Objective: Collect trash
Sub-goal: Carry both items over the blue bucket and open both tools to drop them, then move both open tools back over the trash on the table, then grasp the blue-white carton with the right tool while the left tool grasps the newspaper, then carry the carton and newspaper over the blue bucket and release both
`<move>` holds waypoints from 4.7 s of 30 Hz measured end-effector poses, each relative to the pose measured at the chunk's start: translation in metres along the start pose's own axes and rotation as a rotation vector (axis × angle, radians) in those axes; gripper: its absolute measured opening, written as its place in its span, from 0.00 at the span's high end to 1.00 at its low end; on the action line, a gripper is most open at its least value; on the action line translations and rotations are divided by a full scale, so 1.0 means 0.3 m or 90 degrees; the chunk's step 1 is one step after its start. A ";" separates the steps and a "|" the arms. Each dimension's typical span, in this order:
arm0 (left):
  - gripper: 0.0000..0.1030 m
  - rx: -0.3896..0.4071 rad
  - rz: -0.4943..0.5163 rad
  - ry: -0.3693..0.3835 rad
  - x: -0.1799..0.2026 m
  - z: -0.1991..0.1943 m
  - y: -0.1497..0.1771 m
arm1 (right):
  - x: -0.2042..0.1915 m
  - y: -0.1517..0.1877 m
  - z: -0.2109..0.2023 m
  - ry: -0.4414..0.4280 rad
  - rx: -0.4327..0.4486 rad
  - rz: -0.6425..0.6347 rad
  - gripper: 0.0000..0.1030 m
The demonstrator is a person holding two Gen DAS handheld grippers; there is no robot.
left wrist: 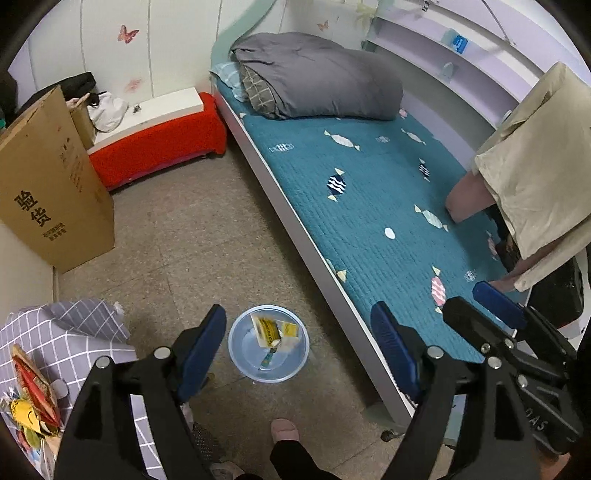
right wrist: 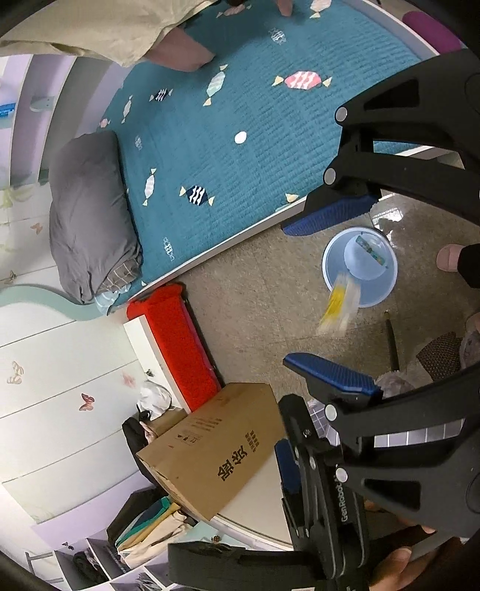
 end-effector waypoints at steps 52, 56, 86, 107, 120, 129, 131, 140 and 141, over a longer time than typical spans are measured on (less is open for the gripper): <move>0.23 0.101 -0.352 -0.178 -1.120 -0.938 1.083 | -1.349 0.736 -0.075 -0.287 -0.241 -0.190 0.42; 0.23 0.082 -0.355 -0.180 -1.159 -0.916 1.102 | -1.433 0.781 0.011 -0.287 -0.289 -0.176 0.49; 0.24 -0.032 -0.403 -0.172 -1.295 -0.636 1.138 | -1.331 0.738 0.055 -0.210 -0.269 -0.258 0.95; 0.86 -0.015 -0.354 -0.173 -1.108 -0.774 1.074 | -1.215 0.685 -0.083 -0.223 -0.234 -0.224 0.95; 0.86 0.040 -0.269 -0.161 -0.828 -0.781 0.838 | -0.902 0.479 -0.202 -0.205 -0.151 -0.134 0.95; 0.86 0.034 -0.172 -0.120 -0.525 -0.566 0.532 | -0.532 0.296 -0.197 -0.131 -0.106 -0.040 0.95; 0.86 0.029 -0.157 -0.117 -0.463 -0.513 0.476 | -0.446 0.258 -0.180 -0.114 -0.103 -0.022 0.95; 0.86 0.021 -0.144 -0.134 -0.292 -0.295 0.274 | -0.175 0.133 -0.048 -0.072 -0.108 0.026 0.95; 0.86 0.021 -0.145 -0.142 -0.284 -0.277 0.254 | -0.154 0.122 -0.031 -0.073 -0.112 0.029 0.94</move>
Point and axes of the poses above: each gripper's, at about its wrist camera, not at the fingertips, and z roughly the way its jaws point, x to its right, y to its underside, the point moved 1 cm from there along z, roughly the way its jaws point, and after that the axes turned 8 degrees about y, right-handed, at the moved point
